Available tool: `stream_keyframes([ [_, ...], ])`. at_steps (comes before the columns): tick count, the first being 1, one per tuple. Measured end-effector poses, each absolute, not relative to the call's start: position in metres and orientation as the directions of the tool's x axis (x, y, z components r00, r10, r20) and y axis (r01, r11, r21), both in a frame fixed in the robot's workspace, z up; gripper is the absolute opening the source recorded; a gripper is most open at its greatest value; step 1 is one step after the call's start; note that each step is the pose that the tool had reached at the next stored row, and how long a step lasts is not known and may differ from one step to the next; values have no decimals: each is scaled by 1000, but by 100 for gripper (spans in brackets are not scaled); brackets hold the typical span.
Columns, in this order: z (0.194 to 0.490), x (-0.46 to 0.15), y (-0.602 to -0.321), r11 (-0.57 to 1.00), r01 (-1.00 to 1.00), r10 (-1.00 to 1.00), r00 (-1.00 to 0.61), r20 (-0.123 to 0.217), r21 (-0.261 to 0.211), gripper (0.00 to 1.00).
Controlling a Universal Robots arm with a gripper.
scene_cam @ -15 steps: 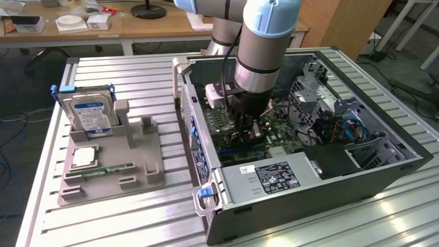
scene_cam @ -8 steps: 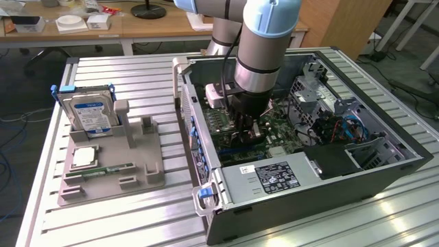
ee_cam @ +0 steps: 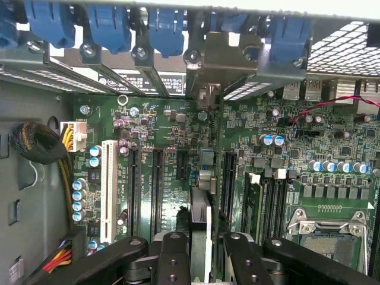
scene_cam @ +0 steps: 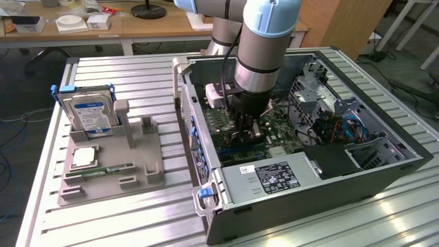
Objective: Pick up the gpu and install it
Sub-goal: 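Insert the gpu into the slot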
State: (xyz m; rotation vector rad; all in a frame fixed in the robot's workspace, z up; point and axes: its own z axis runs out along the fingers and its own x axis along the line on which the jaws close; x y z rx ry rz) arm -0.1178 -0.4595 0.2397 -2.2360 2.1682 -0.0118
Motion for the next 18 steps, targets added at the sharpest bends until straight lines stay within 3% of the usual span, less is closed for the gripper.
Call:
stream_keyframes([
  [18,236,-118,-459,-25,-999,-1000,25,-14,-25,27],
])
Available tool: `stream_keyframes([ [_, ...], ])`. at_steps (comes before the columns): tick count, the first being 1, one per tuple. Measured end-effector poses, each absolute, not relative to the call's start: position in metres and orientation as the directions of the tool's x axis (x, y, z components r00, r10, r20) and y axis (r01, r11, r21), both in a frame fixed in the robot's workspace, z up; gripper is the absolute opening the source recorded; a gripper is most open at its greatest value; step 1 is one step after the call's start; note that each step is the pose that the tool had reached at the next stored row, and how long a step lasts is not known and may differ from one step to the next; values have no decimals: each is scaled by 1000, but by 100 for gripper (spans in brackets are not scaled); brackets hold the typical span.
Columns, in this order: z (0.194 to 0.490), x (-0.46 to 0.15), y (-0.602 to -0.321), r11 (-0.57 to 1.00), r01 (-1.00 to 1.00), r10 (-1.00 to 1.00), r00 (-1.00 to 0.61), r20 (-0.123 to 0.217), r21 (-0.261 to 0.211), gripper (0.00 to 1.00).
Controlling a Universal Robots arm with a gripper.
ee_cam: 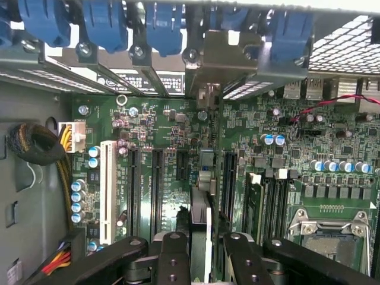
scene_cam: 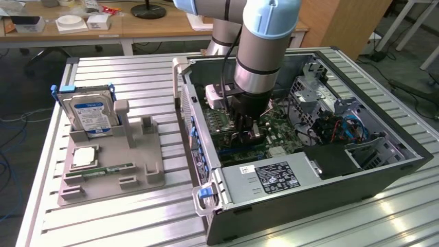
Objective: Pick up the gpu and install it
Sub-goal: 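Insert the gpu into the slot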
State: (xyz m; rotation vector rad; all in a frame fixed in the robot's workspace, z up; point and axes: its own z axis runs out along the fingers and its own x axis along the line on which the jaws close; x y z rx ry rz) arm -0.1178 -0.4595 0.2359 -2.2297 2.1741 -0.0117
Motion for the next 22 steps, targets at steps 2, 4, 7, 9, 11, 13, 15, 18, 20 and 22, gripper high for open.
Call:
stream_keyframes([
  [2,235,-118,-460,-25,-999,-1000,25,-13,-25,27],
  [4,235,-118,-460,-25,-999,-1000,25,-13,-25,27],
  [7,235,-118,-460,-25,-999,-1000,25,-13,-25,27],
  [9,235,-118,-460,-25,-999,-1000,25,-13,-25,27],
  [11,235,-118,-460,-25,-999,-1000,25,-13,-25,27],
  [13,235,-118,-460,-25,-999,-1000,25,-13,-25,27],
  [15,235,-118,-460,-25,-999,-1000,25,-13,-25,27],
  [18,235,-118,-460,-25,-999,-1000,25,-13,-25,27],
  [20,235,-118,-460,-25,-999,-1000,25,-13,-25,27],
  [22,235,-118,-460,-25,-999,-1000,25,-13,-25,27],
])
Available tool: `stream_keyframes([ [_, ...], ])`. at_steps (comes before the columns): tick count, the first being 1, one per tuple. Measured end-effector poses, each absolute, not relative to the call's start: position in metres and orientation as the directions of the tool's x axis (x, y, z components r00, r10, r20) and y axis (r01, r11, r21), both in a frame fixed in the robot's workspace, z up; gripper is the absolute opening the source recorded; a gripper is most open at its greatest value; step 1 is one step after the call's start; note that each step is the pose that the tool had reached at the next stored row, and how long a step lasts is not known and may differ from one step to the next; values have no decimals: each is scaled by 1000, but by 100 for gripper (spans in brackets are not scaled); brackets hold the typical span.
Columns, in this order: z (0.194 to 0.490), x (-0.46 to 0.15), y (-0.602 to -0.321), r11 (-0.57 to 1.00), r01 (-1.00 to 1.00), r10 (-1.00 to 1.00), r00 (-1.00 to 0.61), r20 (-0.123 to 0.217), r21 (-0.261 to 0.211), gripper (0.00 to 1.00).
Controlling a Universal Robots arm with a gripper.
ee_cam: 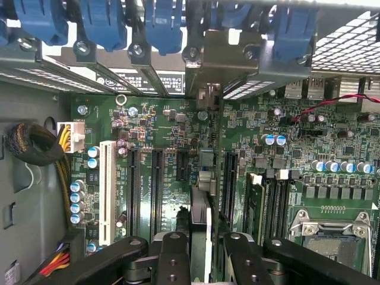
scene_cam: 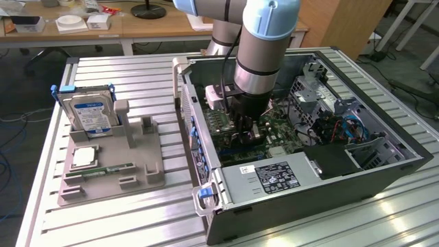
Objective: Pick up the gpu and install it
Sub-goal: 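Insert the gpu into the slot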
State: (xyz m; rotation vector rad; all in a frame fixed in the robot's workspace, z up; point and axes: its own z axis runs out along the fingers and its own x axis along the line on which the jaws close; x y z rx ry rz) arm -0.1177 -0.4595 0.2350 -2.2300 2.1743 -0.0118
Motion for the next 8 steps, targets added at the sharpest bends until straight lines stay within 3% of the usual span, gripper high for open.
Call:
stream_keyframes([
  [8,229,-115,-460,-25,-999,-1000,25,-13,-24,27],
])
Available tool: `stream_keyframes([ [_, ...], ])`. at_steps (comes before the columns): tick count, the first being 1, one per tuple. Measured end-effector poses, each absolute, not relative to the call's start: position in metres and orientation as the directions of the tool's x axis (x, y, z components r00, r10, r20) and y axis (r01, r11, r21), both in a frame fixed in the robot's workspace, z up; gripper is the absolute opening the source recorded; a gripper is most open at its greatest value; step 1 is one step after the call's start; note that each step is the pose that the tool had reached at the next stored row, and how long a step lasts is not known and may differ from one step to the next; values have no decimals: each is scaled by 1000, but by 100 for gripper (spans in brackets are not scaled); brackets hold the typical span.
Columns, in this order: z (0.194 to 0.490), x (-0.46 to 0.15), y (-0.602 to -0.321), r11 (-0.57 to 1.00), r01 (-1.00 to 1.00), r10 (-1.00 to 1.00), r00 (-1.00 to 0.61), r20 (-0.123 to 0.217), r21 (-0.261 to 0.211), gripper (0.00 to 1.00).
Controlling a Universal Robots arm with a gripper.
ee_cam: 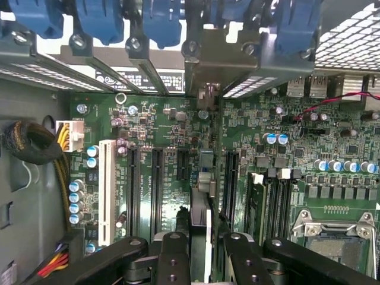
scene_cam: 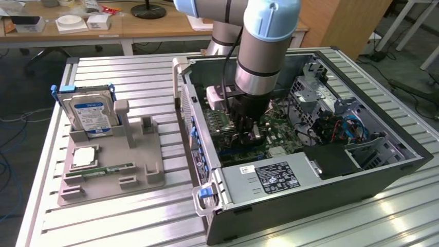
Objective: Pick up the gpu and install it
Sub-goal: 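Insert the gpu into the slot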
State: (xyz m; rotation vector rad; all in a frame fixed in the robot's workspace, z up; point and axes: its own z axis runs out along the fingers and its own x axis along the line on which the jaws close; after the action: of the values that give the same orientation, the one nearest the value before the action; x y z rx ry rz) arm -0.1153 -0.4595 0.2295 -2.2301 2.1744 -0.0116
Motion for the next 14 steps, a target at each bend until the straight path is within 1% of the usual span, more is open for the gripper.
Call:
stream_keyframes([
  [14,230,-115,-460,-25,-999,-1000,25,-13,-24,27],
])
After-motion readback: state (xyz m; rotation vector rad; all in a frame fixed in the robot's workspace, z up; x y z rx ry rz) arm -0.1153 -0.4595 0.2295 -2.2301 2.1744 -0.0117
